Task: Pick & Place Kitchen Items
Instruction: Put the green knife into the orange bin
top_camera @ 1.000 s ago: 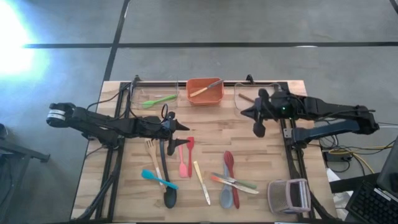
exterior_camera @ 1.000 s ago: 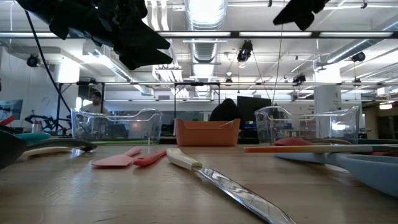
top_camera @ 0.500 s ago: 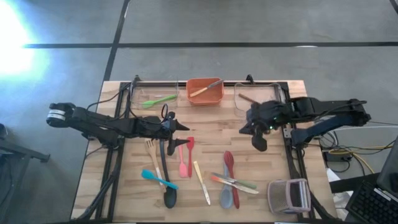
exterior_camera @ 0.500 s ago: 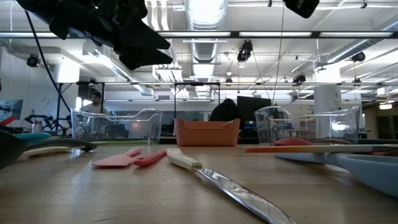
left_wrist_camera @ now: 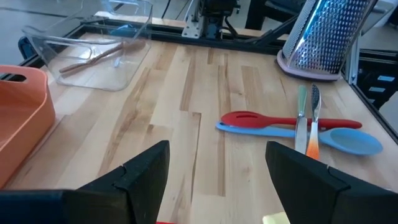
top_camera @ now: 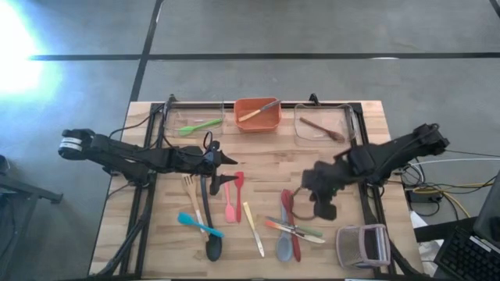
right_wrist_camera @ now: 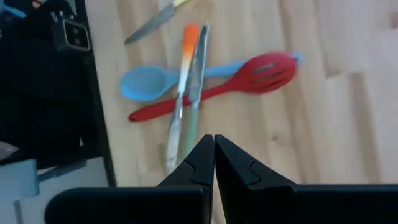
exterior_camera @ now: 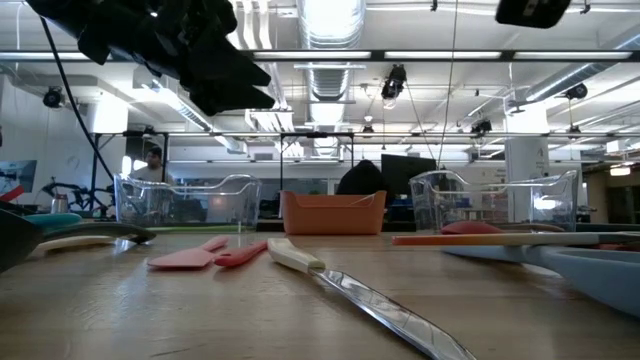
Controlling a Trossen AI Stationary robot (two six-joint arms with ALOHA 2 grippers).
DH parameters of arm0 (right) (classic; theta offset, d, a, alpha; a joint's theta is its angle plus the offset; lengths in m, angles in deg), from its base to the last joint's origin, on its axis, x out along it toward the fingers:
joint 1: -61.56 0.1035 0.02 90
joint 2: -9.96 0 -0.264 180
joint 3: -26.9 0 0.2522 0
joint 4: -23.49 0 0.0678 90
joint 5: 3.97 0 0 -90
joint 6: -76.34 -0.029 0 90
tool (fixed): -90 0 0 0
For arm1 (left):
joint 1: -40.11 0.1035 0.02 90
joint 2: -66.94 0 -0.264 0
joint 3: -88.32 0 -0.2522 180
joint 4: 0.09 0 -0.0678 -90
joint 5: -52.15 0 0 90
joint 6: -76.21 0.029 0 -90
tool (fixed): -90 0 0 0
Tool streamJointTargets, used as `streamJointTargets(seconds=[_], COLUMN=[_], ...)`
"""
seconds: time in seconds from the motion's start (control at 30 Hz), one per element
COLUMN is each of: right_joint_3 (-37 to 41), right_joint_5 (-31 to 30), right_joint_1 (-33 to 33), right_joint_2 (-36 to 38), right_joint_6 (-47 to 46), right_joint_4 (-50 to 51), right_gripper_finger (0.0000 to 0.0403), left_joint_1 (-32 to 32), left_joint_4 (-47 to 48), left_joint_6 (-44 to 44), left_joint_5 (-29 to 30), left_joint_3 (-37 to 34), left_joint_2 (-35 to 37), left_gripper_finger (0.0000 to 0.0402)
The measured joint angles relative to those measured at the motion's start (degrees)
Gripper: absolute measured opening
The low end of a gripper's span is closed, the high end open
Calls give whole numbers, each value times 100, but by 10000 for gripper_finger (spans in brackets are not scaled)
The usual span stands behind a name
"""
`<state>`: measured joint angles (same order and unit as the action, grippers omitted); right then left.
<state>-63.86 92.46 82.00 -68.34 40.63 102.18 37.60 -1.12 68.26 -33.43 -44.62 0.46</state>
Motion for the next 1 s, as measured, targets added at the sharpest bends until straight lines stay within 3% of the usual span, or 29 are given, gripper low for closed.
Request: streamJointTargets(seconds=[0.27, 0.73, 1.0], right_joint_3=[106, 254, 254], right_joint_5=[-286, -391, -320], right_joint_1=[624, 1225, 1245], right_joint_2=[-392, -1006, -1750], right_joint_6=[-640, -2393, -2310], right_joint_4=[-609, -578, -584], right_gripper_finger=[8, 10, 65], left_joint_1=[1, -1, -1], left_joint_4=[34, 111, 136], left_joint_6=[2, 0, 0], left_joint_5=[-1, -3, -25], left_joint_3=[0, -2, 0], left_joint_2=[-2, -2, -2], left_gripper_finger=[268, 268, 268])
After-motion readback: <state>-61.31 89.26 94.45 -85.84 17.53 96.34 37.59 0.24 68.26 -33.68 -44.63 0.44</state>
